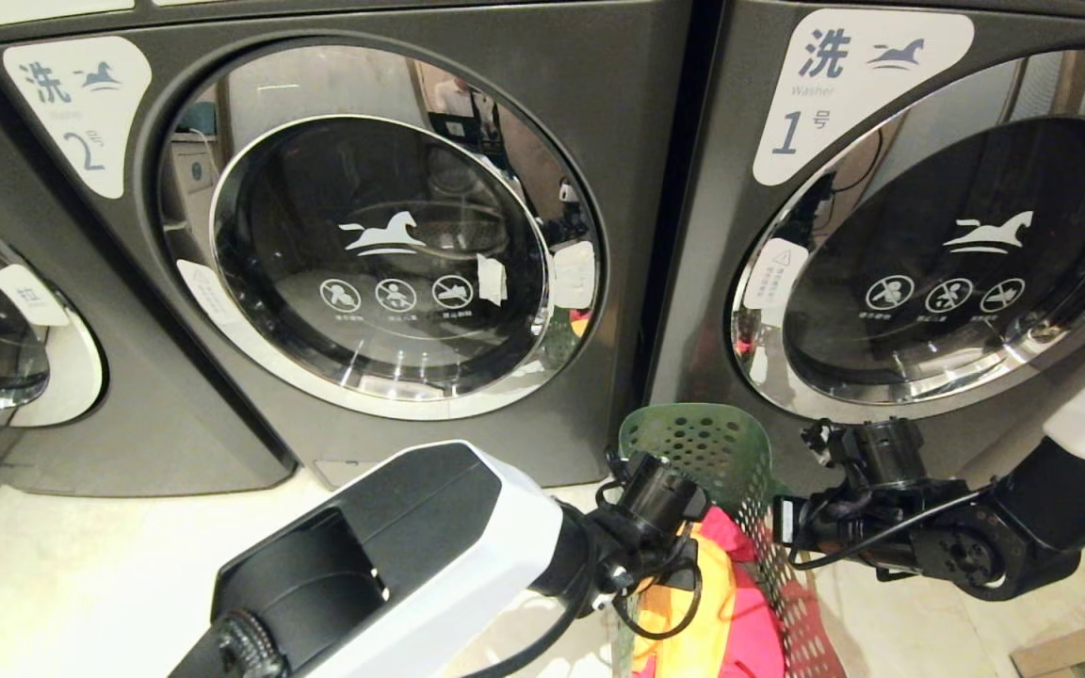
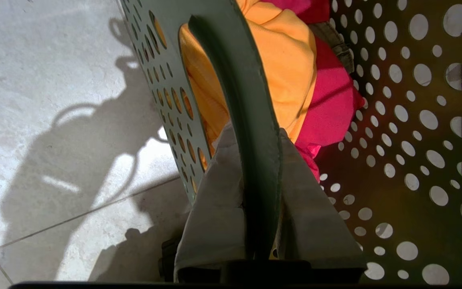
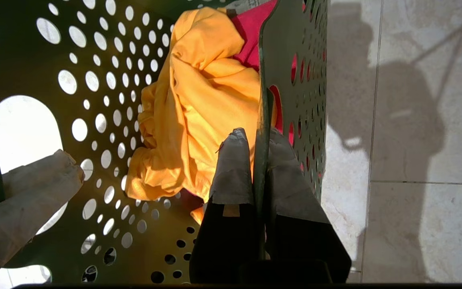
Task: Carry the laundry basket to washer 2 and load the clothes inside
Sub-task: Pick up the clothes basket and put it beside the washing machine
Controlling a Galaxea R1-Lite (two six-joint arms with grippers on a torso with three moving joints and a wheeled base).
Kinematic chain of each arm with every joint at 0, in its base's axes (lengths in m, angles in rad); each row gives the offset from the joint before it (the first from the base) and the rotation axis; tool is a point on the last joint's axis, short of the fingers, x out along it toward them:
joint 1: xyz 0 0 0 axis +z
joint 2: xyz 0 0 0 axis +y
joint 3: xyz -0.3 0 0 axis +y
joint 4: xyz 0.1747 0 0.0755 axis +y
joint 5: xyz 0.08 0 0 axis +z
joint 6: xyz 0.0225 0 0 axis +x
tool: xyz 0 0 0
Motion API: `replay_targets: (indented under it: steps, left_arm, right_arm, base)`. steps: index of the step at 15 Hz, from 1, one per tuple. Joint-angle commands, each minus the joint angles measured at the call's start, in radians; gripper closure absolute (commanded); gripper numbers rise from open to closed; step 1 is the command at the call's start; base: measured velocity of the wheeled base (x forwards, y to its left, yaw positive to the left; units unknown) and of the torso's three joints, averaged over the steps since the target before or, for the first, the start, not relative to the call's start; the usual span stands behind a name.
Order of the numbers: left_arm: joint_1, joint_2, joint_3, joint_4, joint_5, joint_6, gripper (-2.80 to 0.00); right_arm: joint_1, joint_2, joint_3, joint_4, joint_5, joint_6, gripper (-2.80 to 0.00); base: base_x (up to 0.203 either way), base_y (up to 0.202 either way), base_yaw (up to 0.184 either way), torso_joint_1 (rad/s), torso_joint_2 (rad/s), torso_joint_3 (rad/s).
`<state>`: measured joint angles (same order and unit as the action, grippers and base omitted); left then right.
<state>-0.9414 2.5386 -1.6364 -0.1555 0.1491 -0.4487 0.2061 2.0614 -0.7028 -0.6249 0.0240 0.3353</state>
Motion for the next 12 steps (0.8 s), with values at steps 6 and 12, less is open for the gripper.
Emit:
replay_targets:
  steps: [6,12]
  left_arm:
    - [-0.006,0.049,-0.083,0.045,0.003,-0.005,0.00]
    - [-0.016,0.049,-0.084,0.037,0.029,-0.006,0.00]
  right_arm:
    - [-0.030,0.049,-0.024,-0.004,-0.001,-0.005,0.00]
    - [-0.048,0.055,-0.047,-0.004,0.001,-0.036,0.00]
  base:
    - [0.000,0.000,0.000,-0.003,0.00,-0.199]
    - [0.000,0.000,0.000,-0.001,0.00,-0.152]
